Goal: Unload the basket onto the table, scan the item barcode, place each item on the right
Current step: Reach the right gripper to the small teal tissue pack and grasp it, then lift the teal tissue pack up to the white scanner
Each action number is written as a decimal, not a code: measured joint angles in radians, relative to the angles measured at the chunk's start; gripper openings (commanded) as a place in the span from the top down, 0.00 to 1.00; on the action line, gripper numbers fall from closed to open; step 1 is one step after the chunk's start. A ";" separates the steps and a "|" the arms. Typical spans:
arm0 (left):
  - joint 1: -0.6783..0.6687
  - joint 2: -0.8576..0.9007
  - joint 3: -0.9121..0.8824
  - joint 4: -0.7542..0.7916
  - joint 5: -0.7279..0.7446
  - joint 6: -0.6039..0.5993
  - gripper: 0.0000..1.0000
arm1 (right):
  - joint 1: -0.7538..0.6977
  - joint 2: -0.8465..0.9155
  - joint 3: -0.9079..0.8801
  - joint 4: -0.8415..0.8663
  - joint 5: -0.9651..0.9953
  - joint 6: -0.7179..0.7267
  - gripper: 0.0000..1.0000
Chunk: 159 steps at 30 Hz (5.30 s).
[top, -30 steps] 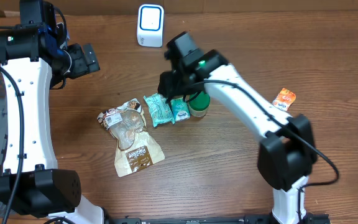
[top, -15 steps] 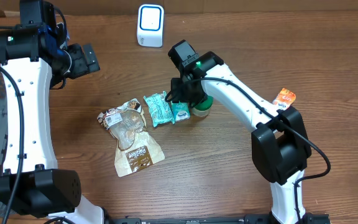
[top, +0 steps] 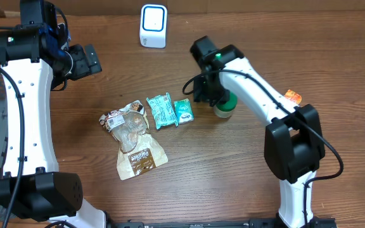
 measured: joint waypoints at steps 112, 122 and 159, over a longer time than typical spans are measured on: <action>0.000 0.000 0.000 0.000 0.000 0.000 0.01 | 0.127 -0.043 0.457 0.605 0.435 -0.408 0.96; 0.000 0.000 0.000 0.000 0.000 0.000 0.00 | 0.143 0.254 0.451 1.032 0.518 -1.002 0.96; 0.000 0.000 0.000 0.000 0.000 0.000 0.00 | 0.124 0.489 0.449 1.193 0.418 -1.732 0.96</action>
